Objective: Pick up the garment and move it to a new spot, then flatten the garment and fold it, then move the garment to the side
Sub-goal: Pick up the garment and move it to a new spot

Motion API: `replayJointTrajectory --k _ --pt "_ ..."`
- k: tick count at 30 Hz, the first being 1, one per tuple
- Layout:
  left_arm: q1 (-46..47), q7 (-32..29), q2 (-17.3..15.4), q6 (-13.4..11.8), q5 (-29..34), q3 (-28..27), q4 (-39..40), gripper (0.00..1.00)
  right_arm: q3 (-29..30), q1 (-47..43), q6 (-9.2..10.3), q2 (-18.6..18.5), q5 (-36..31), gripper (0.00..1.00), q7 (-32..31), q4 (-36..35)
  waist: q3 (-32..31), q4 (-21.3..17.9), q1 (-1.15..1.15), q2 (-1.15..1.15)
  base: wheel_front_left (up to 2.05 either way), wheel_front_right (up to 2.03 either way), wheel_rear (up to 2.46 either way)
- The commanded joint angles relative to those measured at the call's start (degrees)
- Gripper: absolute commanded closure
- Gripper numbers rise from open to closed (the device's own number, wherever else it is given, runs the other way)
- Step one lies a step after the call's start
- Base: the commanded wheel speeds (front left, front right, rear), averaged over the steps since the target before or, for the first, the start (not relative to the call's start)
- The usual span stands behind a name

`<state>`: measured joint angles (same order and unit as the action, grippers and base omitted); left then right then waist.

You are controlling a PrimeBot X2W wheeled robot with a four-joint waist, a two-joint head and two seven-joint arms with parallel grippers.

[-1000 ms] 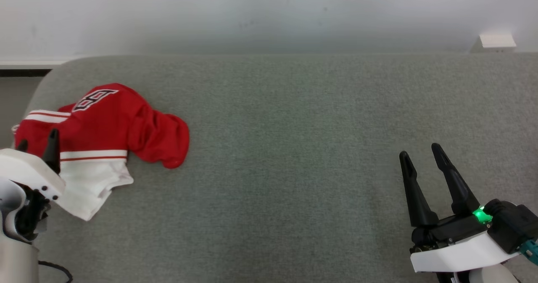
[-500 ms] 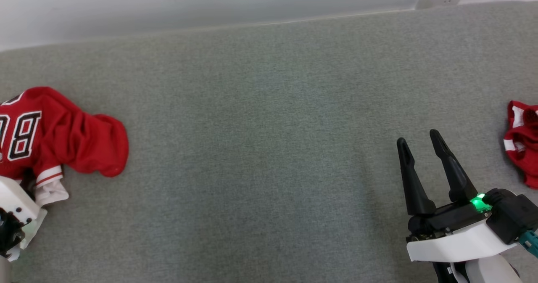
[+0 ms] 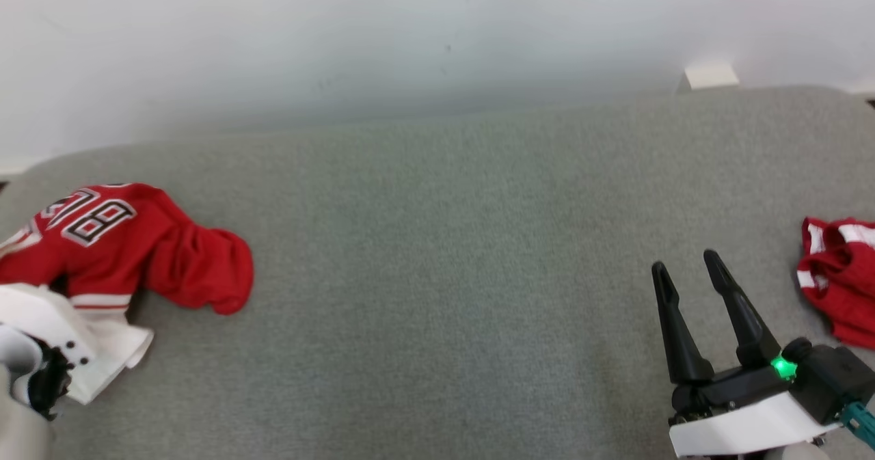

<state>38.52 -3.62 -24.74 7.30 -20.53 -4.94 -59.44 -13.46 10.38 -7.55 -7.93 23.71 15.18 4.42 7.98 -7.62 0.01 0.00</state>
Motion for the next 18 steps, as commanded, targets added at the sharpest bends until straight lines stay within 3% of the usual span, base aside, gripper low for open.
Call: replayJointTrajectory --k 1,11,18 --pt "0.4 0.8 0.3 0.2 0.8 1.3 1.0 1.0 0.3 -1.2 0.13 -0.6 0.1 0.0 -0.1 0.3 -4.1 1.6 -0.01 0.0 0.0 0.0 0.0" --pt "-0.6 1.4 2.6 0.2 -4.1 12.0 15.5 1.0 1.7 -5.0 0.13 -1.8 0.3 0.0 -0.1 -0.7 -9.5 1.5 -0.01 0.0 0.0 0.0 0.0" --pt "-3.4 -0.8 3.8 0.2 -7.8 15.8 29.6 1.0 2.6 -6.0 0.13 -2.4 0.3 0.0 -0.1 -1.3 -11.0 -0.4 -0.01 0.0 0.0 0.0 0.0"
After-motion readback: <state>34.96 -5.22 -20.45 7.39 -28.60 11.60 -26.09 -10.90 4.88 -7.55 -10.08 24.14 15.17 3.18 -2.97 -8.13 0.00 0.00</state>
